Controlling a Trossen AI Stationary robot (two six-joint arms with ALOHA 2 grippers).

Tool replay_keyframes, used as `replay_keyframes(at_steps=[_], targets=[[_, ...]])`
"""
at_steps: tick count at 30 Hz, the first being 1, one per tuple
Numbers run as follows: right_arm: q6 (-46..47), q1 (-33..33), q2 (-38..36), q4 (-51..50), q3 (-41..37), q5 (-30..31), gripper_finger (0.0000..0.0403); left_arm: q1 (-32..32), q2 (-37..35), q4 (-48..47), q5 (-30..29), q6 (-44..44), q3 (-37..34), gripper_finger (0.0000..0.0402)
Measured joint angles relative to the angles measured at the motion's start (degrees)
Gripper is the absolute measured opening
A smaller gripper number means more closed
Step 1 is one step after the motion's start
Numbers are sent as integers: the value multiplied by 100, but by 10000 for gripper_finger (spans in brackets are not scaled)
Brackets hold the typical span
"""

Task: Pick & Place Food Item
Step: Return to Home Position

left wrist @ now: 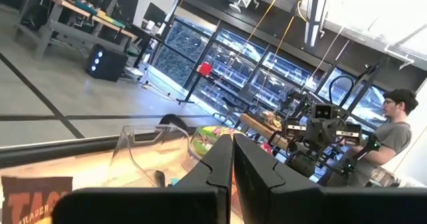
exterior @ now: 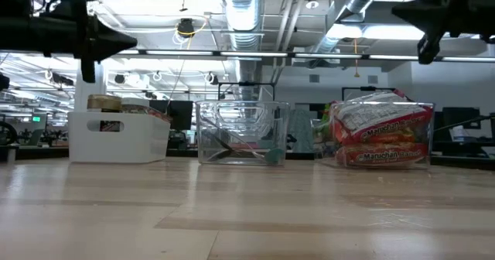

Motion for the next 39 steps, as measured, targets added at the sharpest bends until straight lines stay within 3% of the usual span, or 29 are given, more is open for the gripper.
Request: replay_keyframes(at_steps=[17,26,33,39], targets=[[-677,0,3,-279,9,282,0,0,137,-179,-323,226,-153,8],[-472,0,8,-363,8,592,0,0,341,-287,-370,226,-153,8],[-343,7,-7,755,-711,436,0,0,498,-279,-391,226,-153,8],[-330,5,-7,624,-843,436,0,0,505,-286,-472,226,-153,8]])
